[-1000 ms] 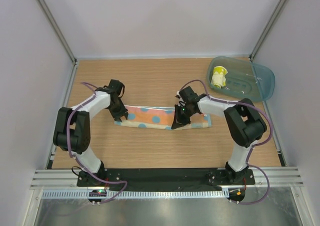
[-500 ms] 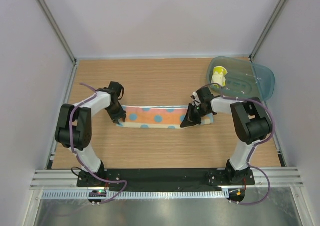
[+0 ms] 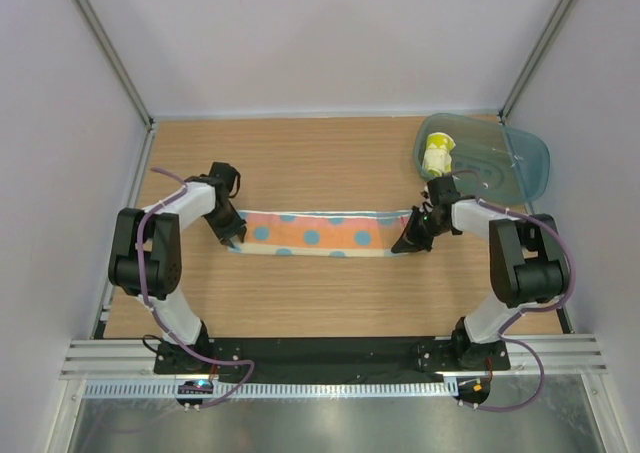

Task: Roll the towels
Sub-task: Fold the towel

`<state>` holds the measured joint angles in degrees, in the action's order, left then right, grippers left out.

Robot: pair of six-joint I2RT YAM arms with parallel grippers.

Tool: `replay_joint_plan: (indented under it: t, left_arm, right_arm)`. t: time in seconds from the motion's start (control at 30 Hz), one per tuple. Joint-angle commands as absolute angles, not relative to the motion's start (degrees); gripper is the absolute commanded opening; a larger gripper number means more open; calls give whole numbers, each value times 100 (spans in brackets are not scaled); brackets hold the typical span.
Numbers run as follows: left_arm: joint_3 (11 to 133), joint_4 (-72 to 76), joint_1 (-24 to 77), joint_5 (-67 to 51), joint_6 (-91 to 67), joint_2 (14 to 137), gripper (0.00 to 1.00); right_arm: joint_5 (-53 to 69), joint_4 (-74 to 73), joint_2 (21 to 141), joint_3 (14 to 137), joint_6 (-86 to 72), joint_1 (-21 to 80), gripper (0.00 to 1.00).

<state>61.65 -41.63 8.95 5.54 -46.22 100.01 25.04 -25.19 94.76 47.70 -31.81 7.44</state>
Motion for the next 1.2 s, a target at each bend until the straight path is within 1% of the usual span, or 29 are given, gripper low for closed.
replay_joint_plan:
  t: [0.0,0.2,0.4,0.57,0.63,0.7,0.77,0.8,0.83,0.87,0.9,0.97,1.03,1.17]
  left_arm:
    - [6126,-4219,703,1301,-4518,10037,32]
    - [6108,-4263,686,1353,-4509,10020,32]
    - [6108,-4289,686,1397,-4535,9984,32]
    - [6100,-4324,686,1336,-4526,9897,32]
    - [6100,-4359,686,1292,-4535,9835,34]
    - [6074,-4412,686,1196,-4561,9712,38]
    - [6056,-4482,686,1125,-4570,9581,43]
    - [6056,-4509,686,1099,-4570,9528,45]
    - [6056,-4526,686,1073,-4570,9475,47]
    - [6047,-4544,686,1011,-4562,9353,51]
    - [6064,-4587,686,985,-4553,9299,53]
    - [6099,-4640,686,914,-4509,9176,59]
    - [6231,-4746,686,791,-4448,9036,64]
    - [6547,-5018,686,685,-4228,8825,66]
  right_arm:
    - [1653,-2926,9238,4676,-3094,405,1]
    - [1284,-3260,9185,4702,-3137,79,1]
    - [582,-3638,8693,4790,-3225,70,1]
    - [527,-3797,8517,5009,-3182,70,1]
    - [484,-3937,8429,5184,-3129,70,1]
    - [501,-4060,8245,5273,-3059,70,2]
    - [650,-4113,8087,5326,-3050,70,13]
    - [729,-4113,7921,5317,-3067,70,22]
    - [799,-4113,7823,5265,-3085,79,30]
    - [956,-4113,7744,5239,-3111,70,46]
    - [1028,-4122,7665,5203,-3137,70,53]
    - [1299,-4044,7410,5011,-3190,97,61]
    - [1476,-3947,7165,4748,-3322,201,63]
    - [1758,-3569,6847,4255,-3656,413,64]
